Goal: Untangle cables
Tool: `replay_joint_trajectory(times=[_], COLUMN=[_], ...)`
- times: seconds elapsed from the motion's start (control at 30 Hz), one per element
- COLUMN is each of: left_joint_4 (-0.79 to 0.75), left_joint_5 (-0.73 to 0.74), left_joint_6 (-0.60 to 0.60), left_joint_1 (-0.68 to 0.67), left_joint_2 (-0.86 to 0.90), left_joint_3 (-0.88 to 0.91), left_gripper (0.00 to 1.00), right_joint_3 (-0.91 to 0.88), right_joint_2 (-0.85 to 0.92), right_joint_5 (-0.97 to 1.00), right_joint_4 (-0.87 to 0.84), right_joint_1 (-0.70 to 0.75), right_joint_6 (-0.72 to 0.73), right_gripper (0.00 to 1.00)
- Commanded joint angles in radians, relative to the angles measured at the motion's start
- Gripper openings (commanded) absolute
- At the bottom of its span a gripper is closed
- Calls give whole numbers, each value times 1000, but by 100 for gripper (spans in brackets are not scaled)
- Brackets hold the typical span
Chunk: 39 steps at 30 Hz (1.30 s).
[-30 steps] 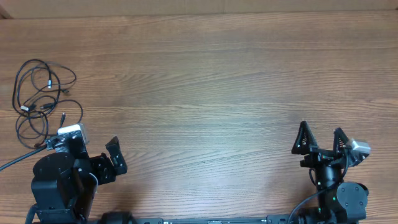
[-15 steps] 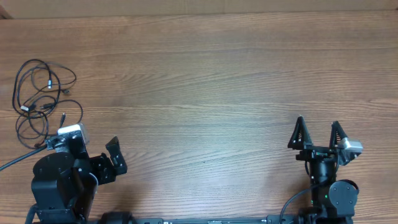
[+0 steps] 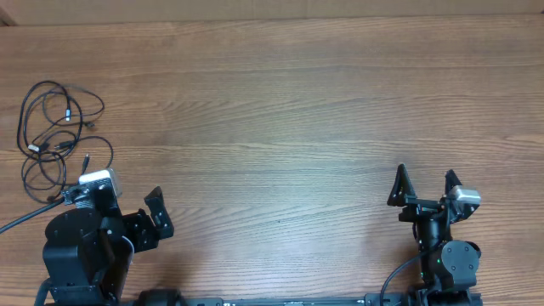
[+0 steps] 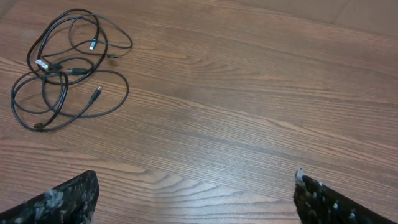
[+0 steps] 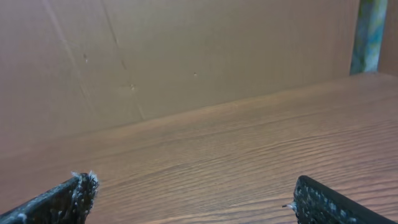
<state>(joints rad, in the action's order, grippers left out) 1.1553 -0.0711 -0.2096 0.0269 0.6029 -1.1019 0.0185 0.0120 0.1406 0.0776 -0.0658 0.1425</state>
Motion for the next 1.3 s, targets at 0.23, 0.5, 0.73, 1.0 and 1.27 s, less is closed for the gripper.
replay_joint_trajectory(times=[0.23, 0.5, 0.73, 1.0, 1.27], left_joint_4=[0, 0, 0, 0, 0], left_joint_5=[5, 5, 5, 5, 5], left_joint_6=[-14, -14, -14, -14, -14], left_joint_1=[5, 5, 5, 5, 5], left_joint_2=[-2, -2, -2, -2, -2], left_joint_3=[2, 2, 2, 2, 2], left_gripper=[100, 100, 100, 100, 100], right_joint_3=[-11, -11, -11, -11, -11], right_joint_2=[-9, -9, -9, -9, -9], right_joint_5=[-11, -11, -11, -11, -11], right_joint_4=[-4, -5, -5, -5, -5], right_joint_1=[6, 6, 6, 6, 6], right_joint_6=[-88, -106, -106, -107, -107], right_gripper=[100, 100, 100, 100, 100])
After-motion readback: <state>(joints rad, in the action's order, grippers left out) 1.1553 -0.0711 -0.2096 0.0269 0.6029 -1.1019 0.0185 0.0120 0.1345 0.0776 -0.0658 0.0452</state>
